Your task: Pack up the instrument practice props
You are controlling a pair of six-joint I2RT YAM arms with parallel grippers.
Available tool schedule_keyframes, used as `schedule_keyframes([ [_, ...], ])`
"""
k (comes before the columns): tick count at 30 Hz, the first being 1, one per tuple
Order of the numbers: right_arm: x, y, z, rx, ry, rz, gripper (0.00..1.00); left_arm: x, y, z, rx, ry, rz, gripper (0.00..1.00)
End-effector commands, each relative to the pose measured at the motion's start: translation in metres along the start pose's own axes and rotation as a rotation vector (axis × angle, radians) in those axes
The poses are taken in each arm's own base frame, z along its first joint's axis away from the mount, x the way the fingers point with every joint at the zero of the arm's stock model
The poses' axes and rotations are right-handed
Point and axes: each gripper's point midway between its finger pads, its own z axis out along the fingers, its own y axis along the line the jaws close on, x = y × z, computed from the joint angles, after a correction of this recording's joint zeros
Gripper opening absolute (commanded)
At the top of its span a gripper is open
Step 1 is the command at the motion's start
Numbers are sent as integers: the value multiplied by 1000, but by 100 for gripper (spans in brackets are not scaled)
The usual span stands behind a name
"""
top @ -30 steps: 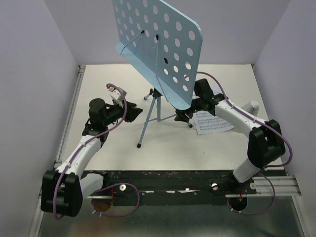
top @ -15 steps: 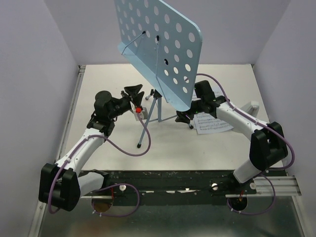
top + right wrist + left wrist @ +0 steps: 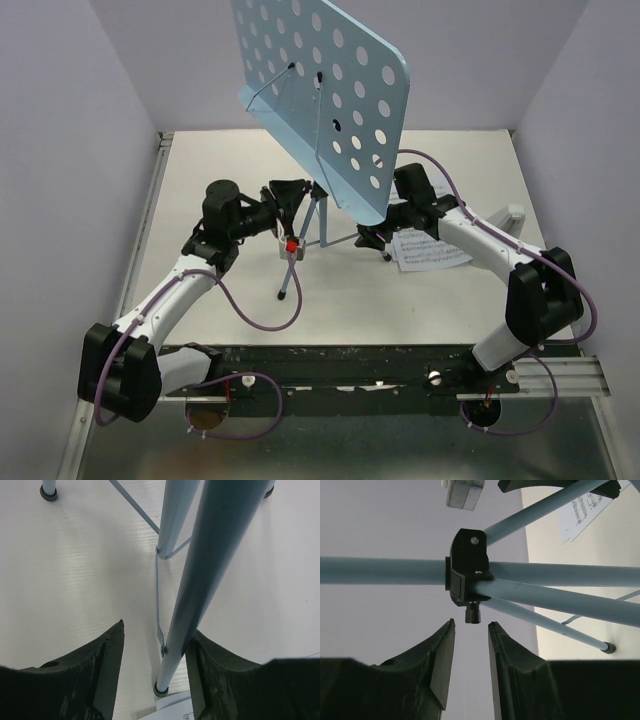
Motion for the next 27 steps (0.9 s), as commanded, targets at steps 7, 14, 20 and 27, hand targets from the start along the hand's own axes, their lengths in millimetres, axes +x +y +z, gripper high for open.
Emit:
schedule_keyframes([
  [7,-5,5,2,-31,-22,3,58,-15,13,14,1,-84,26,34],
  [14,-3,5,2,-26,-14,4,58,-10,18,10,-3,-38,-123,17],
  [20,-1,-1,2,-13,-8,-3,58,-8,18,5,1,24,-524,8],
  [27,-4,-13,2,4,-6,-3,58,-40,15,3,111,-85,-1083,3],
])
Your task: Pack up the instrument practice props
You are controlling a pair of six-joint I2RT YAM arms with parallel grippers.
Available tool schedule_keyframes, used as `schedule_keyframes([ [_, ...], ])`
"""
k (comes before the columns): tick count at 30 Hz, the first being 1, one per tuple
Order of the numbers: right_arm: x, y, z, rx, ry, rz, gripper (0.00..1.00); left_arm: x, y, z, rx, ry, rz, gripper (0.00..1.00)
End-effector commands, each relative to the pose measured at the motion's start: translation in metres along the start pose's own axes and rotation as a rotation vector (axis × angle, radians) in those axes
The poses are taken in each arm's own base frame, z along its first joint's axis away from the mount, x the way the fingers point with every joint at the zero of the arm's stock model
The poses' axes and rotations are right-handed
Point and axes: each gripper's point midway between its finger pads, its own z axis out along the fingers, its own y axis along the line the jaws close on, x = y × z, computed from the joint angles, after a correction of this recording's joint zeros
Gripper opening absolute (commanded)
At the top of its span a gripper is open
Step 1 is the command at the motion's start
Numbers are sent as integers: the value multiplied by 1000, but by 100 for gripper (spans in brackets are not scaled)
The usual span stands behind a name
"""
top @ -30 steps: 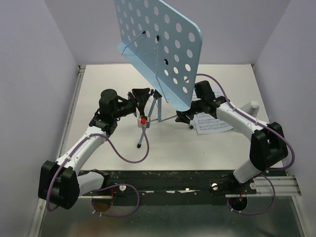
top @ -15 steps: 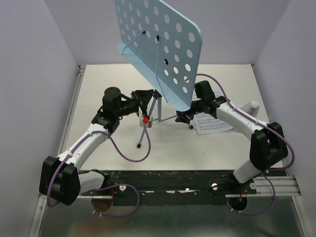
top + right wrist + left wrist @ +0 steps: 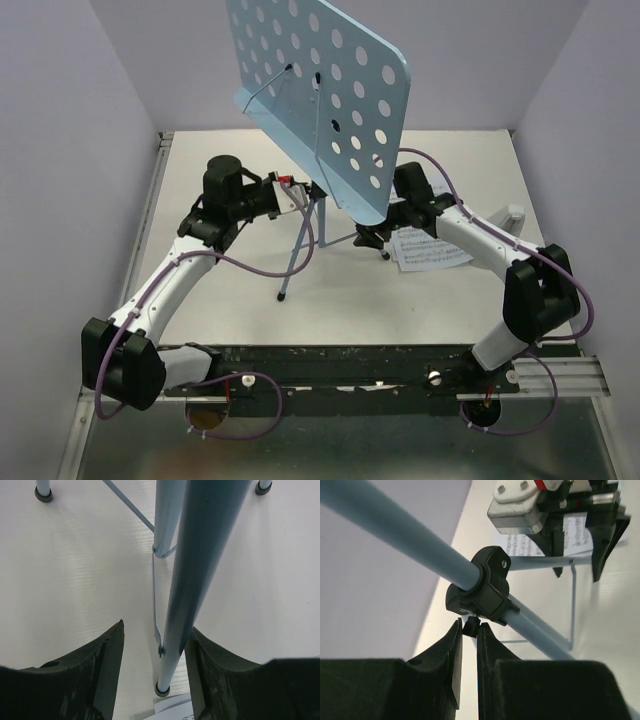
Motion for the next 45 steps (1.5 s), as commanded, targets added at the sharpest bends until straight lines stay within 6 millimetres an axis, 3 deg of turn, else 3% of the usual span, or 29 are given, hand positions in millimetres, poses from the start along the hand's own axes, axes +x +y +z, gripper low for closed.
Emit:
schedule_keyframes([
  [1,-6,-10,0,6,-9,-7,58,-38,-18,-3,135,-107,-408,2],
  [3,-6,-11,1,4,-9,-9,58,-45,-25,-1,195,-125,-491,0],
  [9,-6,-13,1,8,-7,-13,58,-51,-20,-1,222,-177,-745,0],
  [17,-3,-11,0,7,-2,-9,58,-35,-5,-7,131,-224,-1076,0],
  [23,-3,-12,1,7,-2,-12,58,-13,-9,-6,45,-173,-1243,0],
  [24,-4,-12,1,8,-3,-11,58,-8,-10,-6,25,-160,-1266,4],
  [25,-4,-12,2,6,-4,-14,58,-6,-10,-7,5,-151,-1278,16],
  [28,-4,-13,2,8,-2,-13,58,3,-7,-11,-46,-141,-1309,39],
  [30,-4,-12,2,6,-3,-11,58,7,-2,-15,-81,-138,-1328,48],
  [39,-1,-11,4,1,1,-3,58,-2,3,-13,-54,-177,-1305,59],
  [45,0,-10,4,-1,2,2,58,-5,10,-11,-60,-200,-1292,61],
])
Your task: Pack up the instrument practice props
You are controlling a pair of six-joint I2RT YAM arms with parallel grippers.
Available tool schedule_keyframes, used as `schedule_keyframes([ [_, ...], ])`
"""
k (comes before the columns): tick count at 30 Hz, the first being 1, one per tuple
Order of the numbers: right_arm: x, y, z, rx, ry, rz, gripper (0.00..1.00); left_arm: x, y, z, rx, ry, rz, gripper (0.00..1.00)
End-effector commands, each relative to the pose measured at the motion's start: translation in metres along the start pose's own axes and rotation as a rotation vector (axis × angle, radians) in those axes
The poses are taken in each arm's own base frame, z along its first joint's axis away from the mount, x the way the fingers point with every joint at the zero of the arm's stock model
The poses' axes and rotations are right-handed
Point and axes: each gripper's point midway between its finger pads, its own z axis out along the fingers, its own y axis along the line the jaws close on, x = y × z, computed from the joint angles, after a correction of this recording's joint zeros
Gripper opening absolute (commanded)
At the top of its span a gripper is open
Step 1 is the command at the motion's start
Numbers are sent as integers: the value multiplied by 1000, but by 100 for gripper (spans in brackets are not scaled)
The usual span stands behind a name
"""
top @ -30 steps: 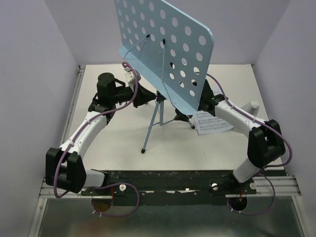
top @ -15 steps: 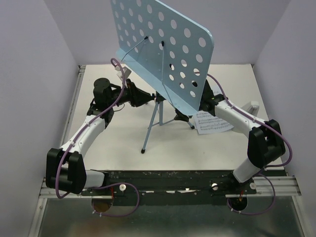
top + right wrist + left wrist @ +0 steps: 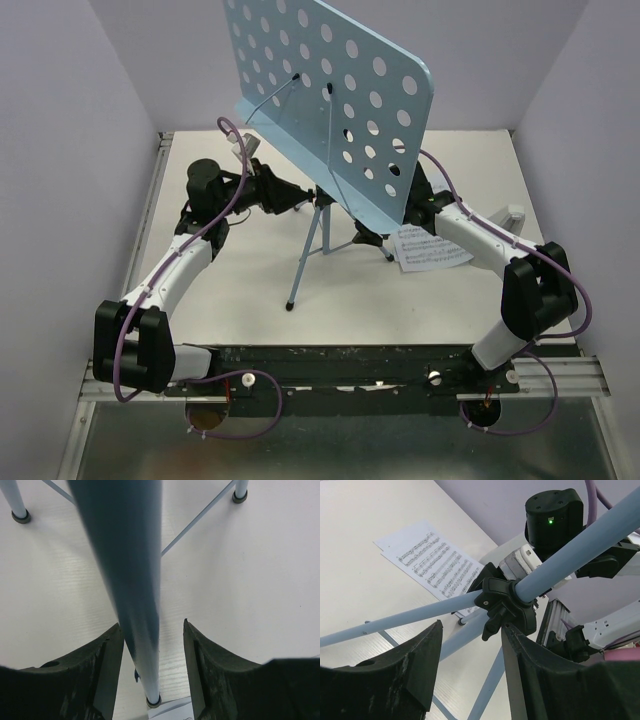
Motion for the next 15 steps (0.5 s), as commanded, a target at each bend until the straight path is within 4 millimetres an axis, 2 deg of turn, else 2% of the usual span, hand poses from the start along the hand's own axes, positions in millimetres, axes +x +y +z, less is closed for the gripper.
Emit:
schedule_keyframes([
  [1,4,-2,3,-9,7,11,58,-15,-2,3,4,-42,24,61],
  [4,4,-1,3,-10,7,11,58,-16,4,4,-24,-50,12,61],
  [8,4,-1,3,-9,6,9,58,-17,26,5,-134,-76,-38,61],
  [12,5,1,1,-10,9,12,58,-7,59,3,-290,-77,-124,61],
  [15,6,1,0,-5,12,11,58,7,72,1,-346,-52,-170,62],
])
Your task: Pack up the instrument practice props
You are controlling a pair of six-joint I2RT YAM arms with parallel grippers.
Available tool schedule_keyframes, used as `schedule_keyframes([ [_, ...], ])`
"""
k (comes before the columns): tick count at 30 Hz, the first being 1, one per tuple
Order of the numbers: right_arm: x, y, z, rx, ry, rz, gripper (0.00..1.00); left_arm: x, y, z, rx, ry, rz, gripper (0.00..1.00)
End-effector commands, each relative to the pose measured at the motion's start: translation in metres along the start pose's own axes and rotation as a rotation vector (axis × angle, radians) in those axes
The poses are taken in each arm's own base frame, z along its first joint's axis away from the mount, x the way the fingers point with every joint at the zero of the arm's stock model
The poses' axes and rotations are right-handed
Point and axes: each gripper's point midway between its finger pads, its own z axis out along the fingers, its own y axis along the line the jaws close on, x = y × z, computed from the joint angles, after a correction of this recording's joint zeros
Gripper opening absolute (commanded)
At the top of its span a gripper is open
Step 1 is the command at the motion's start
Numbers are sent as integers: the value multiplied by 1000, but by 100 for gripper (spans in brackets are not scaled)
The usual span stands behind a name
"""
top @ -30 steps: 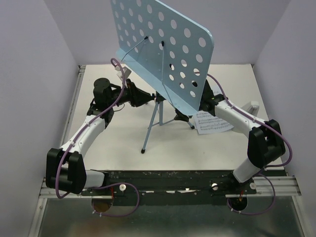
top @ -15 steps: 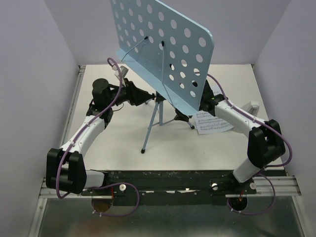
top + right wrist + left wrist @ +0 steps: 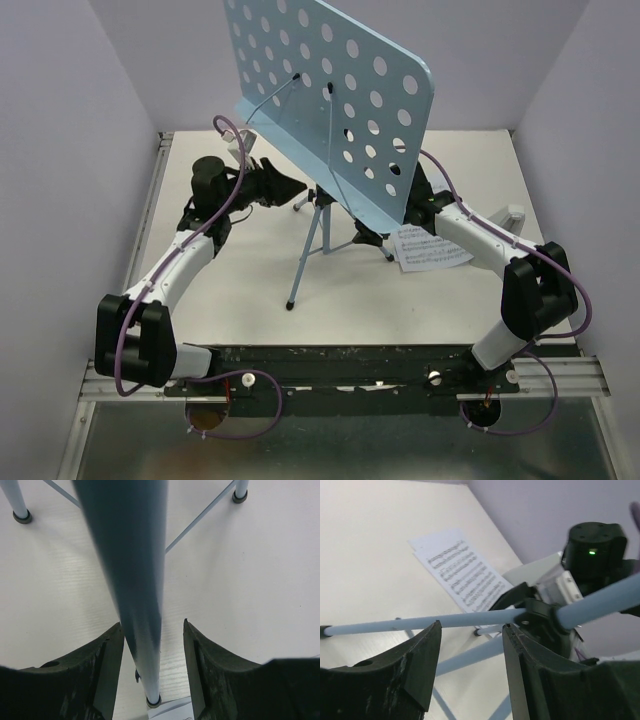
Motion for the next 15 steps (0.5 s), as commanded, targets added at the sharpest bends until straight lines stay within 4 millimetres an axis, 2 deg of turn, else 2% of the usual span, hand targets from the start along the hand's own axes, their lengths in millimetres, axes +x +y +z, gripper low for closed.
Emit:
schedule_keyframes([
  [1,6,2,0,-5,12,9,58,19,55,0,-242,12,-117,62],
  [5,9,4,0,-6,17,12,58,42,65,-5,-276,45,-142,63],
  [8,9,5,-2,-2,17,12,58,45,65,-10,-269,43,-105,62],
  [12,9,6,-2,-3,19,7,58,39,38,-15,-128,32,30,63],
  [15,9,4,-2,-2,17,5,58,37,12,-18,0,33,97,69],
])
